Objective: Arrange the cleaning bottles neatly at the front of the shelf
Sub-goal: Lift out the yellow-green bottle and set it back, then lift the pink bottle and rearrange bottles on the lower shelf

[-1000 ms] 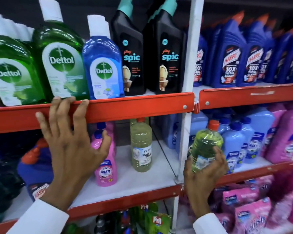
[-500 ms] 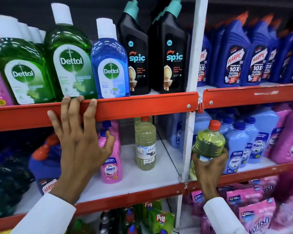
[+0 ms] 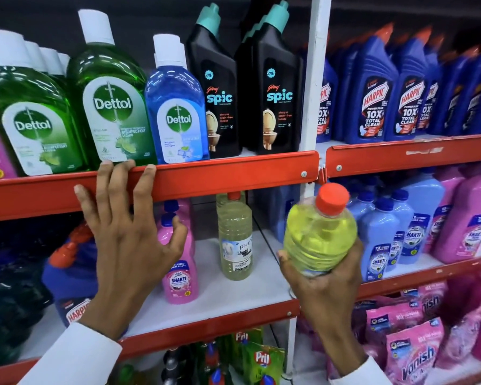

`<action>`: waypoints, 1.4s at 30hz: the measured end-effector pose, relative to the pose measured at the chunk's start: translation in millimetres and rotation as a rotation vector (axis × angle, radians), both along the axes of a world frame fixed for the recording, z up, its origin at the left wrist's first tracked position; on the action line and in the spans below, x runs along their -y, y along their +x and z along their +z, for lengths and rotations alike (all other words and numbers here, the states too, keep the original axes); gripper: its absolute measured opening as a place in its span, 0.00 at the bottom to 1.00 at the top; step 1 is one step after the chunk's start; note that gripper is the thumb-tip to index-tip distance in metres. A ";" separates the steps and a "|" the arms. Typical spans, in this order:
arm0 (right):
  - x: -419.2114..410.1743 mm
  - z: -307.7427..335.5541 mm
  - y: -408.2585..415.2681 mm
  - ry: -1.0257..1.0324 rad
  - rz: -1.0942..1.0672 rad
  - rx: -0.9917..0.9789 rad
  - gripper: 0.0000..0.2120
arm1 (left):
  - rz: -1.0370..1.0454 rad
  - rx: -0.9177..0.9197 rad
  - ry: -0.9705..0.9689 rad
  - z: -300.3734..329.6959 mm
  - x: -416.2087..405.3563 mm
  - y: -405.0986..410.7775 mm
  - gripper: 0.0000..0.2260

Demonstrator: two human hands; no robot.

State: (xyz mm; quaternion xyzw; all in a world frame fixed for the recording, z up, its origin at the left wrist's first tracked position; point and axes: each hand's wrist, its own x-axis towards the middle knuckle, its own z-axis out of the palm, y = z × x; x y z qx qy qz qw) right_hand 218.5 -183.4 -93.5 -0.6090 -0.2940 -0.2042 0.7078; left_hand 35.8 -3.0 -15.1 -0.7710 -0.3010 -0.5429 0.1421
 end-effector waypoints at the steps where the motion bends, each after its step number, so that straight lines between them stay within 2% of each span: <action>1: -4.6 1.4 -2.5 -0.025 0.053 -0.006 0.40 | -0.003 -0.002 0.004 -0.6 1.6 3.5 0.34; 5: -39.7 -6.3 -2.5 -0.122 0.142 -0.049 0.39 | -0.046 -0.035 -0.025 4.5 3.3 2.9 0.35; 7: -91.1 -4.0 -46.2 -0.197 0.284 -0.039 0.38 | 0.111 -0.017 -0.035 4.5 -7.5 -49.3 0.37; 15: -104.4 -35.4 -25.1 -0.273 0.202 -0.097 0.35 | 0.021 -0.124 -0.026 1.1 -2.6 -19.7 0.39; 20: -108.0 -42.5 -20.8 -0.298 0.196 -0.117 0.37 | 0.018 -0.133 -0.023 0.4 -1.3 -16.4 0.40; 26: -108.0 -47.2 -18.9 -0.423 0.158 -0.131 0.40 | 0.037 -0.152 -0.028 0.9 -0.8 -18.4 0.41; 29: -94.2 -31.3 -40.1 -0.459 0.011 -0.008 0.53 | 0.049 -0.189 -0.022 2.0 1.1 -24.2 0.40; 32: -76.9 10.2 -72.1 -0.361 -0.098 0.280 0.47 | 0.000 -0.171 -0.008 3.2 0.1 -35.0 0.37; 35: -76.3 53.4 -95.0 -0.314 -0.126 0.519 0.40 | -0.044 -0.073 0.051 2.1 -5.3 -53.8 0.29; 38: -91.4 87.4 -116.6 -0.301 -0.111 0.684 0.37 | -0.003 0.051 0.111 4.5 -16.9 -80.0 0.24; 42: -121.7 123.6 -152.1 -0.257 -0.047 0.826 0.36 | 0.088 0.123 0.102 11.1 -33.4 -119.2 0.25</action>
